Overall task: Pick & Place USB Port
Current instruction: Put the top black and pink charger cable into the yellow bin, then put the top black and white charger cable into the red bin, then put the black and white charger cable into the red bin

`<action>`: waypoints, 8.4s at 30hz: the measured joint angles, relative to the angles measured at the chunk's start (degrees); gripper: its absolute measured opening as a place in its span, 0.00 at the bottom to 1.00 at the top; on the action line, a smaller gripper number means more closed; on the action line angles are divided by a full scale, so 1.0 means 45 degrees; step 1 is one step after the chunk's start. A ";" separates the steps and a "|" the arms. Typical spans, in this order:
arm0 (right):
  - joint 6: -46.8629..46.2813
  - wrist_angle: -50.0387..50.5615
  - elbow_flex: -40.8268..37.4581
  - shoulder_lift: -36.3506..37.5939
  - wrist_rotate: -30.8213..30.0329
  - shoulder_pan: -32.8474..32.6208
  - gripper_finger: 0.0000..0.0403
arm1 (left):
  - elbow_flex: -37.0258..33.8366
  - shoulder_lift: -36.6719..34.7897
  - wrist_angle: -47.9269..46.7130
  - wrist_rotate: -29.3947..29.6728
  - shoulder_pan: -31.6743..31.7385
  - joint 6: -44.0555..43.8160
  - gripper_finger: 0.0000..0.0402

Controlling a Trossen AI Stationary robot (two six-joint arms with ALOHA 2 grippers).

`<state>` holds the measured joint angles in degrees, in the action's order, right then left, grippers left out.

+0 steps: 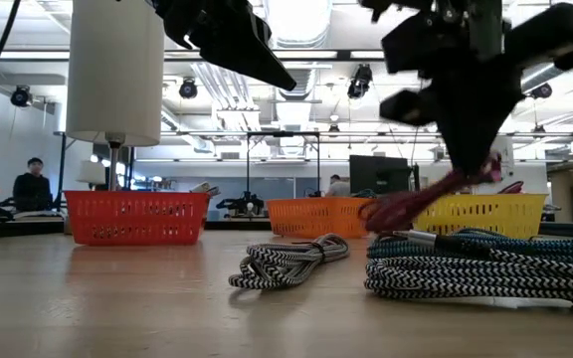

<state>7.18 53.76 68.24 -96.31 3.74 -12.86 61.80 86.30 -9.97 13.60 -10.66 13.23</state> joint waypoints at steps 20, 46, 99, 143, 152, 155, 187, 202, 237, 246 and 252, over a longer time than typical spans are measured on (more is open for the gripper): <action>0.0948 0.3910 -0.2404 0.5485 -0.5321 0.2303 0.03 | 0.0000 0.0000 -0.0021 0.0001 0.0010 0.0097 0.22; 0.3290 0.0846 -0.4788 0.5686 -0.5541 0.3924 0.07 | 0.0000 0.0000 0.0022 0.0005 0.0015 0.0359 0.22; -0.4453 -0.3157 -0.3448 0.5691 -0.1500 0.1472 0.39 | -0.0015 0.0470 -0.0026 -0.2510 0.0015 0.1829 0.30; -0.5208 -0.5457 -0.3581 0.5686 -0.1525 0.1467 0.31 | 0.6892 0.8402 -0.6913 -0.3123 -0.1574 1.0579 0.21; -0.5590 -0.5899 -0.4565 0.5686 -0.1524 0.1471 0.28 | 0.6786 0.7405 -0.7924 -0.2870 -0.1590 0.6118 0.06; -0.6268 -0.5918 -0.4879 0.5686 -0.1505 0.1467 0.27 | 0.6810 0.6930 -0.8605 -0.1569 -0.1793 0.4648 0.05; -0.5087 -0.8028 -0.5055 0.5464 -0.2855 0.1467 0.23 | -0.4832 -0.4035 -0.3011 0.3801 0.0198 -0.8386 0.06; -0.3351 -0.9962 -0.3412 0.2682 -0.0546 0.1377 0.27 | -0.7297 -0.4477 -0.1460 0.4163 0.0714 -0.9403 0.21; -0.5863 -0.3038 0.3088 -0.4893 0.2620 -0.2447 0.39 | -0.5026 -0.4668 -0.1464 0.2947 0.0816 -0.8748 0.32; -0.8223 -0.3019 0.3339 -0.4997 0.2597 -0.2618 0.38 | -0.5042 -0.4648 -0.1508 0.2940 0.0816 -0.8419 0.32; -1.0104 -0.3287 0.3473 -0.4692 0.2077 -0.3080 0.36 | -0.5047 -0.4648 -0.1522 0.2940 0.0816 -0.7937 0.32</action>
<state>-38.29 38.97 83.87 -117.42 13.09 -26.72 39.09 65.39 -16.82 26.83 -6.98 -22.48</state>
